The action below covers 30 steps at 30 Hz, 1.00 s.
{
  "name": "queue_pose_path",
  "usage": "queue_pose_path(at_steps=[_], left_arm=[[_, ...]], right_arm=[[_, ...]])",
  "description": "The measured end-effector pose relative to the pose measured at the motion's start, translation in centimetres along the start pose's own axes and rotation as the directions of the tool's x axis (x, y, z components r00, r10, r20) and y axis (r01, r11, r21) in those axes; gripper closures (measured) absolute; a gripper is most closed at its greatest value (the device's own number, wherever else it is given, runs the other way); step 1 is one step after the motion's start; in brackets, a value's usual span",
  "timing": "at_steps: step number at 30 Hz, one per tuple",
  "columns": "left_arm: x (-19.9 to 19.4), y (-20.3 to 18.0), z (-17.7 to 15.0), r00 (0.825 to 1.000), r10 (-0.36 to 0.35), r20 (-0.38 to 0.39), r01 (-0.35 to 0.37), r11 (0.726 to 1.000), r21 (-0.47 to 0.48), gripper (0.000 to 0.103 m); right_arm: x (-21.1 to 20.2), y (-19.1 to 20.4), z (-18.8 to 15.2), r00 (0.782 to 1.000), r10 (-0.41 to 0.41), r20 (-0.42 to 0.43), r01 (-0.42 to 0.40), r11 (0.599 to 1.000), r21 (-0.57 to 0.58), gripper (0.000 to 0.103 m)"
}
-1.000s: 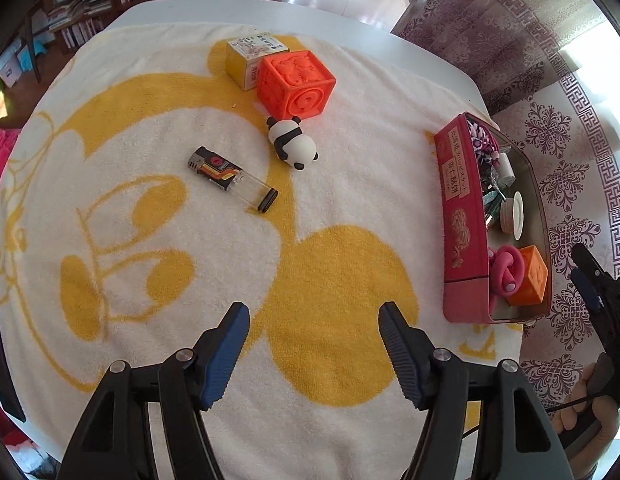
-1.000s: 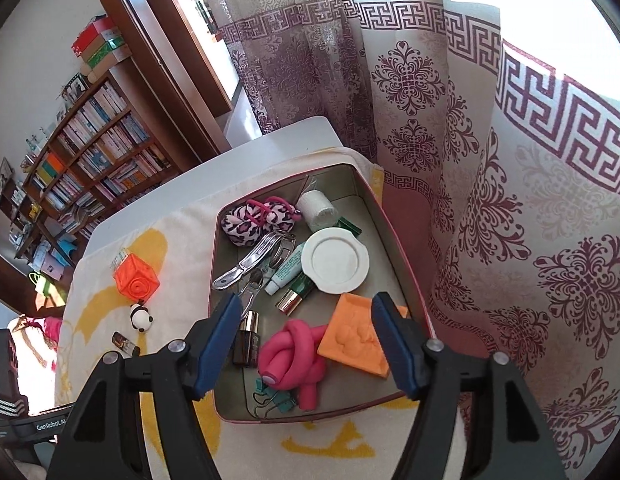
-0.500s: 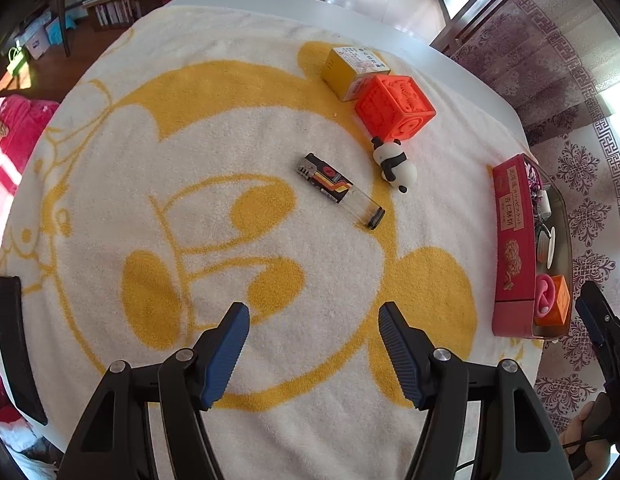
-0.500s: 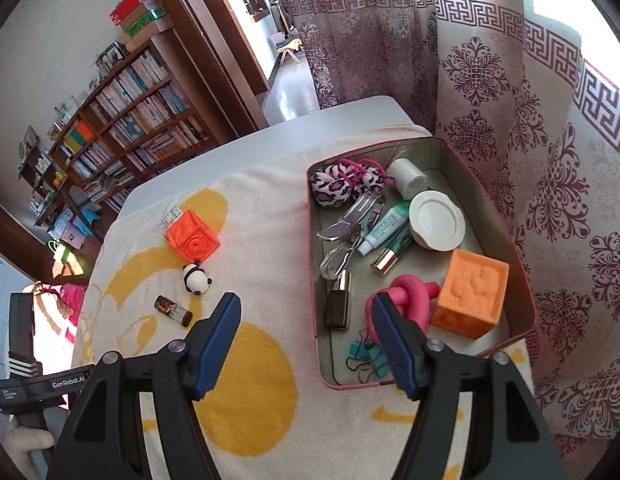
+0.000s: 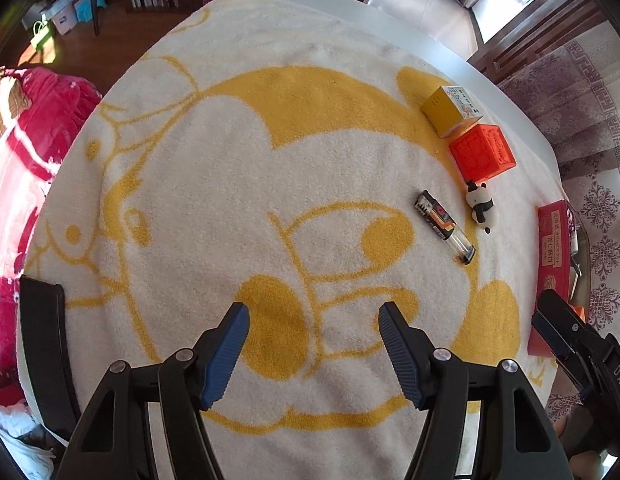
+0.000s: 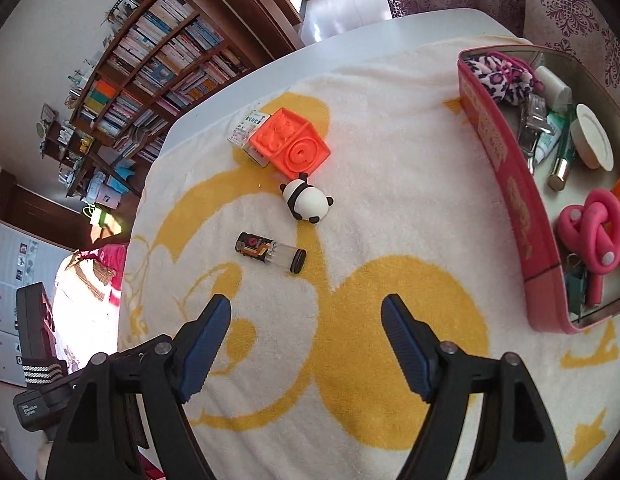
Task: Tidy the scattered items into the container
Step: 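Move both open tools back over the remaining items, then grasp the lighter with the right tool and lift it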
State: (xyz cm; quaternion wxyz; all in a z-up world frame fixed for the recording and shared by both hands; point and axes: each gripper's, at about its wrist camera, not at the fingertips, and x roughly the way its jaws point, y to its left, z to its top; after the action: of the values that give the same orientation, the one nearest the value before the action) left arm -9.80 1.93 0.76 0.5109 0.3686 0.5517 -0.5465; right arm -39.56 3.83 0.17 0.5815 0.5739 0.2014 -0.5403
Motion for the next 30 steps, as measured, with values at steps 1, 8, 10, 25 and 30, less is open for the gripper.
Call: queue_pose_path(at_steps=[1,8,10,25,30], left_arm=[[0.0,0.6,0.2,1.000,0.000,-0.001,0.000,1.000,-0.005,0.034],[0.6,4.4,1.4,1.000,-0.007,-0.022,0.006,0.999,-0.036,0.034],[0.9,5.3,1.8,1.000,-0.007,-0.030,0.006,0.999,-0.040,0.034],[1.5,8.4,3.7,0.999,-0.030,-0.044,0.027,0.998,-0.060,0.034],[1.3,7.6,3.9,0.998,-0.040,-0.038,0.038,0.998,-0.049,0.034]], right_arm=[[0.7,0.3,0.1,1.000,-0.005,-0.011,0.005,1.000,0.025,0.022],[4.1,2.9,1.0,0.995,-0.094,-0.009,0.095,0.991,0.099,0.021],[4.8,3.8,1.3,0.993,-0.117,0.000,0.117,0.989,0.096,0.021],[9.4,7.9,2.1,0.932,-0.355,0.067,0.351,0.934,0.065,0.020],[9.7,8.0,2.0,0.918,-0.387,0.086,0.386,0.922,0.036,0.020]])
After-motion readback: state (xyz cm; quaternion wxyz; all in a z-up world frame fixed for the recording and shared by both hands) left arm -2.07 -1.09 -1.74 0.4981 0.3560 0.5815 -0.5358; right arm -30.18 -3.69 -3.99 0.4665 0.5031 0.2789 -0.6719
